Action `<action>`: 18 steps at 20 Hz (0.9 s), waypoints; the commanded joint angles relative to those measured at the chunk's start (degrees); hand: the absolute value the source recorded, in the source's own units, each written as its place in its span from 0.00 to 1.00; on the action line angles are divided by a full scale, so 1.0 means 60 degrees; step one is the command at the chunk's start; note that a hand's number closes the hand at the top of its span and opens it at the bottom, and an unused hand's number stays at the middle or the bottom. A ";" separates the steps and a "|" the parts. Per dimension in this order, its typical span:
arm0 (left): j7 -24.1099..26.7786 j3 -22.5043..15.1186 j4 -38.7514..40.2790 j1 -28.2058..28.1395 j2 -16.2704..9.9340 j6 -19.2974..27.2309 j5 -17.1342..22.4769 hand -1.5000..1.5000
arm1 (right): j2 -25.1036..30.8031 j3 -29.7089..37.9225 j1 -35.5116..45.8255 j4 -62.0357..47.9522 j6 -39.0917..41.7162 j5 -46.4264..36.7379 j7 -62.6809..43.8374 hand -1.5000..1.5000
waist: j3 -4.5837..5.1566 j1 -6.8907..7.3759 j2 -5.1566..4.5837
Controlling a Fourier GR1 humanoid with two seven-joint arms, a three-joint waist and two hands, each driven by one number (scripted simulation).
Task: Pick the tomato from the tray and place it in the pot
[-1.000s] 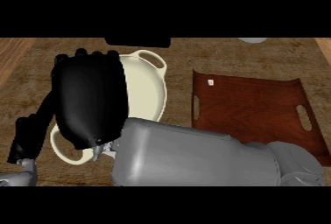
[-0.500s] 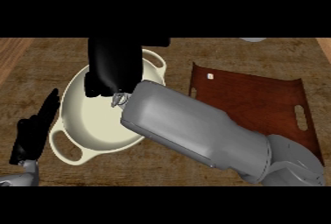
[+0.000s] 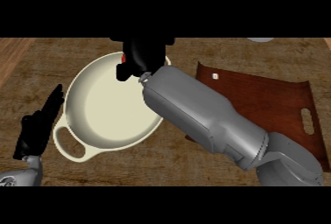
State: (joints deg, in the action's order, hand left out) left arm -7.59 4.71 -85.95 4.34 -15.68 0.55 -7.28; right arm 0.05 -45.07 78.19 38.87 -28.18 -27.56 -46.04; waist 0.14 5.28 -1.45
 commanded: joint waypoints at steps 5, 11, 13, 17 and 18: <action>-0.0010 -0.0044 -0.0113 0.0077 0.0052 -0.0112 0.0054 0.50 | -0.0007 0.0853 -0.0240 -0.0956 -0.0794 0.1863 0.1829 0.00 | -0.0009 0.0206 -0.0054; -0.0252 -0.0162 -0.0279 0.0276 0.0060 -0.0131 -0.0049 0.50 | -0.0007 0.0785 -0.0319 -0.0958 -0.2050 0.2503 0.2850 0.00 | -0.0013 0.0335 -0.0083; 0.0024 -0.0154 0.0026 0.0190 0.0139 -0.0062 -0.0098 0.50 | -0.0008 0.1090 -0.0386 -0.0298 -0.3362 0.2606 0.3405 0.00 | -0.0019 0.0331 -0.0103; -0.0121 0.0013 -0.0120 -0.0231 0.0072 -0.0208 0.0122 0.50 | -0.0008 0.1755 -0.0788 0.0557 -0.4500 0.3430 0.4330 0.00 | -0.0029 0.0023 0.0032; -0.0443 -0.0082 -0.0454 -0.0129 0.0223 0.0059 -0.0032 0.50 | -0.0007 0.1958 -0.0706 0.0644 -0.4391 0.3752 0.4505 0.00 | -0.0033 -0.0020 0.0056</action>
State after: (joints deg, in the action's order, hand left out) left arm -8.14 4.14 -86.89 3.98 -14.81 0.27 -7.53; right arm 0.04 -36.26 75.47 39.51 -49.47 -9.40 -23.92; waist 0.01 5.97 -1.43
